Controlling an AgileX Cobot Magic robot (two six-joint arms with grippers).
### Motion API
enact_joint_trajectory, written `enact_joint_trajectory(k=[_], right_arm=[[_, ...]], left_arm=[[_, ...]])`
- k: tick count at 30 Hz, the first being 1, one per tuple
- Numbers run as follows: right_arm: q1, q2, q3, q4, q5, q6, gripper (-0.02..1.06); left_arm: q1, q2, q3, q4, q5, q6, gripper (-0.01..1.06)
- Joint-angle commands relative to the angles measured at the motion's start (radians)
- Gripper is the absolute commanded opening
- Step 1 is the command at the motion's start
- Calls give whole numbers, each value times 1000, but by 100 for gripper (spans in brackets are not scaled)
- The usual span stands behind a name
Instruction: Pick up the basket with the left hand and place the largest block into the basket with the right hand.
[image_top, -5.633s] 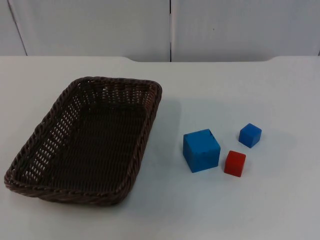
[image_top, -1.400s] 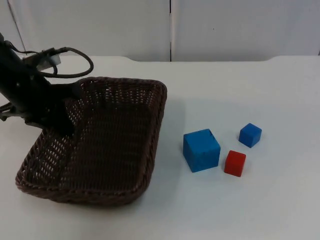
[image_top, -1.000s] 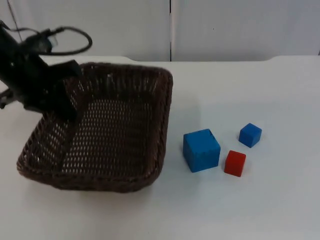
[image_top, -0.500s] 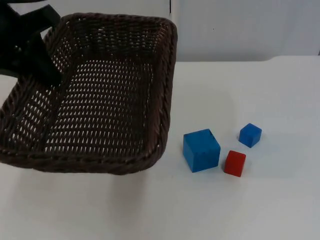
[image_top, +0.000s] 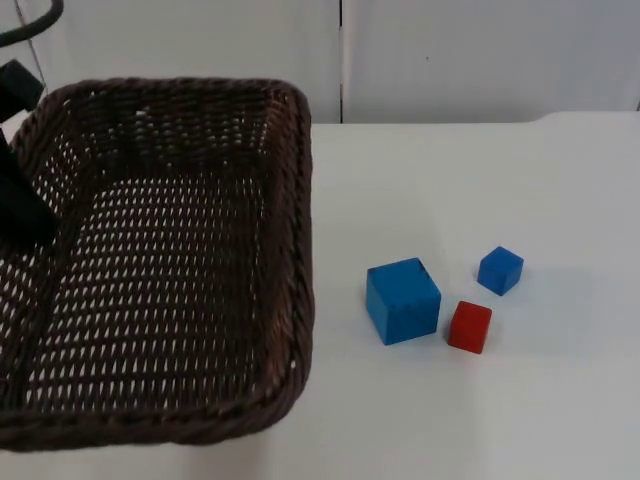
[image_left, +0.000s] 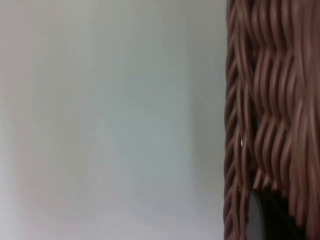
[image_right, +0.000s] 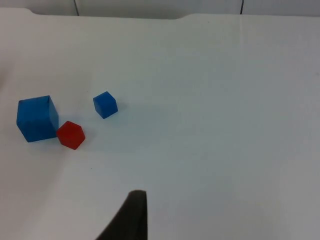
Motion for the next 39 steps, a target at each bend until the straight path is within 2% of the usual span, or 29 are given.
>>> enact_joint_trajectory(k=[1, 10, 31, 34, 39], right_arm=[[-6, -3, 3, 0, -5, -2, 105], [-6, -3, 3, 0, -5, -2, 105], [-6, 1, 1, 6, -9, -1, 105], [-6, 74, -11, 6, -24, -1, 105], [-6, 206, -54, 2, -102, -1, 105]], left_arm=[[5, -30, 28, -44, 4, 0, 0], [5, -34, 68, -46, 2, 49, 0], [5, -34, 68, -46, -1, 49, 0], [5, -34, 68, -46, -1, 49, 0], [5, -34, 68, -48, 4, 51, 0]])
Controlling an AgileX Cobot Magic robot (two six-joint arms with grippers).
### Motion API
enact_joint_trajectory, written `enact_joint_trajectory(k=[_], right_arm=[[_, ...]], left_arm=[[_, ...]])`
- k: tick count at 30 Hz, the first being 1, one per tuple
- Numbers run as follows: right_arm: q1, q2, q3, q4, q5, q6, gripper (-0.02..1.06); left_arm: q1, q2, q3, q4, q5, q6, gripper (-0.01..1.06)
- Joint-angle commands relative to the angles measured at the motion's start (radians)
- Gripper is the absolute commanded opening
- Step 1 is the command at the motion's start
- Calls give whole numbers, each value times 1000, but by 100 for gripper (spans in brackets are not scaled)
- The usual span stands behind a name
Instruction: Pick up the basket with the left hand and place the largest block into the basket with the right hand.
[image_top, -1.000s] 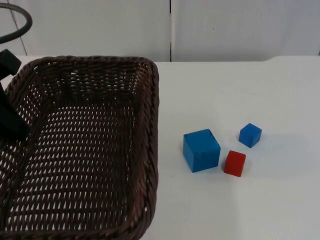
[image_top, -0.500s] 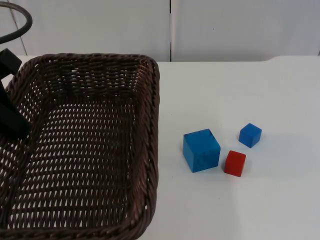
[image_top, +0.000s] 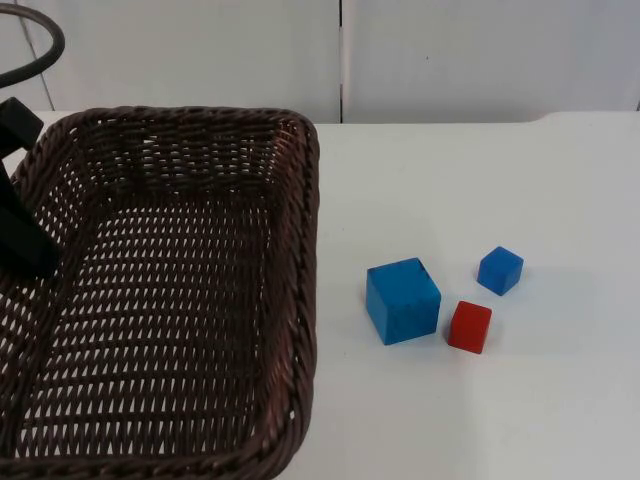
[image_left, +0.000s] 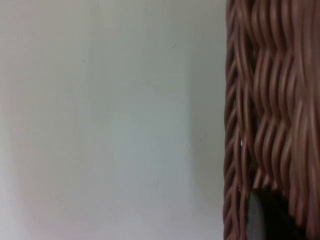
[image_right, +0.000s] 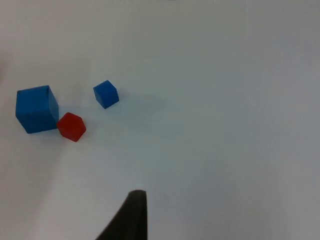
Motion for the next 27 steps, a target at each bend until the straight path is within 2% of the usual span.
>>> enact_joint_trajectory(k=[1, 6, 17, 27], right_arm=[[-6, 87, -33, -4, -73, -1, 105], [-6, 260, -106, -4, -124, -1, 105], [-6, 558, -286, -4, -137, -1, 105], [-6, 678, -326, -4, -144, -8, 105]], left_arm=[[3, -15, 1, -34, 17, 3, 0], [3, -15, 1, -33, 17, 8, 0], [3, -15, 1, -33, 17, 8, 0], [3, -15, 1, -33, 17, 8, 0]])
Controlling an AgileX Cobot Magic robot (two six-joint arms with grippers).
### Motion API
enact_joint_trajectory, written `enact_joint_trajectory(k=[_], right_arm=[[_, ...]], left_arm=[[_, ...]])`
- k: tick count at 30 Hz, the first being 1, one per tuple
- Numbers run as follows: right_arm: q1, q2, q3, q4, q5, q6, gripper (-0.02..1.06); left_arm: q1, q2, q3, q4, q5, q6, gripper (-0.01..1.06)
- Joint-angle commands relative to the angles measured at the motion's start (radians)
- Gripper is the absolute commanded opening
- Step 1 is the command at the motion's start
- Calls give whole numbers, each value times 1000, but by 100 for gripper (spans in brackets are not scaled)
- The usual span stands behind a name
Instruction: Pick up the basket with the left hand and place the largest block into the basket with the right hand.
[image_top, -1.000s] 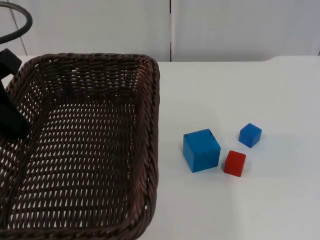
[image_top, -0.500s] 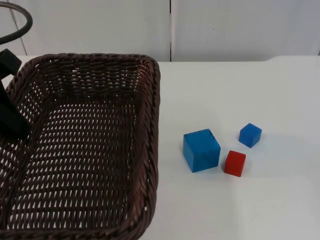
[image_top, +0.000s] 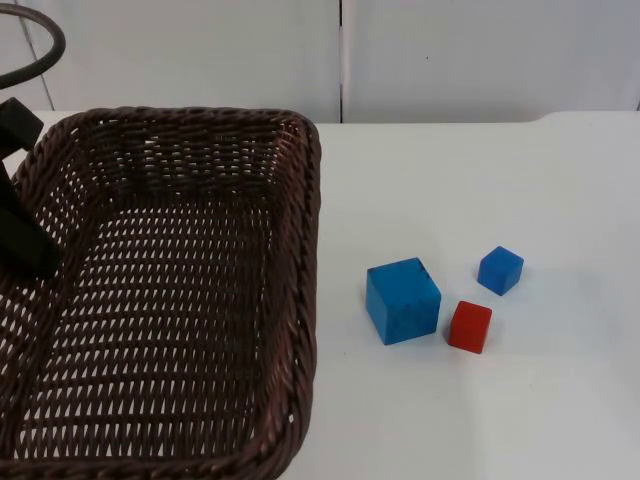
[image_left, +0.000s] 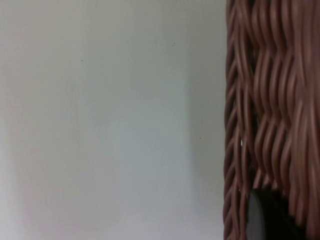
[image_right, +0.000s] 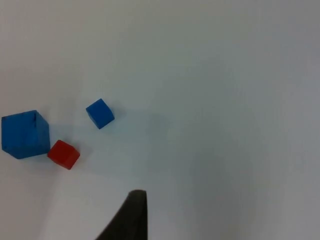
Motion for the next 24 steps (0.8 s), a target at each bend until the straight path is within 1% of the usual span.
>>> enact_joint_trajectory(k=[1, 2, 6, 7, 11, 12, 16, 18, 22, 24], right_arm=[[-6, 32, -9, -4, -13, -21, 105], [-6, 32, -9, -4, -13, -21, 105], [-6, 82, -9, 59, -15, -125, 105], [-6, 82, -9, 59, -15, -125, 105], [-6, 140, -9, 166, -34, -186, 105], [-6, 140, -9, 166, -34, -186, 105], [-6, 193, -9, 246, -38, -242, 105], [-6, 207, -9, 258, -38, -252, 105], [-4, 255, -9, 330, -32, -331, 105], [0, 265, -9, 342, -32, -343, 105]], left_arm=[[3, -15, 1, -33, 13, 3, 0], [3, -15, 1, -33, 13, 3, 0], [3, -15, 1, -33, 13, 3, 0], [3, -15, 1, -33, 13, 3, 0], [3, -15, 1, -33, 13, 3, 0], [3, -15, 1, -33, 13, 3, 0], [3, -15, 1, -33, 12, 3, 0], [3, -15, 1, -33, 12, 3, 0], [3, -15, 1, -33, 9, 3, 0], [3, -15, 1, -32, 9, 3, 0]])
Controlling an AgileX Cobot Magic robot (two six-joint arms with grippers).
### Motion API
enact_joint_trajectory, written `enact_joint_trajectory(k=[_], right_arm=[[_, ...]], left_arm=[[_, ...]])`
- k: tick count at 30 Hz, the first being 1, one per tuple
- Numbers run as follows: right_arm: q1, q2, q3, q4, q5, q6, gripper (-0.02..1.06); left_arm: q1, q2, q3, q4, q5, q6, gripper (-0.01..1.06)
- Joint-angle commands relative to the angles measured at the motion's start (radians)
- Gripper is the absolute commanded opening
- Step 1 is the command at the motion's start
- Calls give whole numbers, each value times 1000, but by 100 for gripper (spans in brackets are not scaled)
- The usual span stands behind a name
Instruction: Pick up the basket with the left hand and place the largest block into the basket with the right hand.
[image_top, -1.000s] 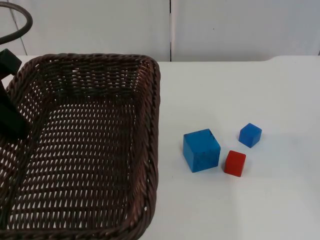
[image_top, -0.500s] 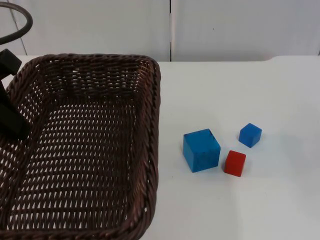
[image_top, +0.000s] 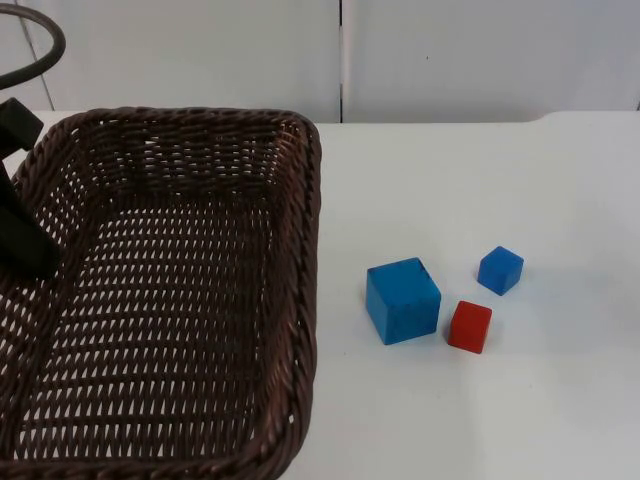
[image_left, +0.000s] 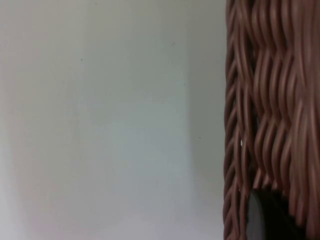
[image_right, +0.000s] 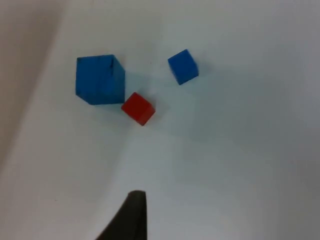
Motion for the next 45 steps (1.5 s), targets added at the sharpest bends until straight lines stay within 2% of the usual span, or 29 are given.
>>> enact_joint_trajectory(k=[1, 5, 6, 11, 16, 20, 21, 25, 27, 31, 35, 45], right_arm=[[14, 20, -4, 21, -9, -33, 105], [128, 69, -4, 11, -47, -43, 105], [128, 69, -4, 11, -47, -43, 105], [305, 156, -4, 11, -185, -13, 105], [396, 219, -6, -28, -261, 29, 105], [494, 320, -48, -164, -302, 193, 105], [494, 320, -48, -164, -302, 193, 105], [533, 415, -111, -273, -309, 345, 105], [533, 448, -125, -282, -329, 364, 105], [533, 506, -144, -282, -384, 364, 105], [533, 575, -144, -280, -491, 364, 105], [533, 712, -144, -282, -648, 364, 105]], left_arm=[[3, -15, 1, -32, 8, 3, 0], [3, -15, 1, -32, 8, 3, 0], [3, -15, 1, -32, 8, 3, 0], [3, -15, 1, -32, 8, 3, 0], [3, -15, 1, -32, 8, 3, 0], [3, -15, 1, -26, 8, 3, 0], [3, -15, 1, -26, 8, 3, 0], [3, -15, 1, -26, 2, 3, 0], [3, -15, 1, -26, -1, 3, 0], [3, -15, 1, -26, -2, 3, 0], [3, -15, 1, -26, -3, 3, 0], [3, -15, 1, -23, -6, 3, 0]])
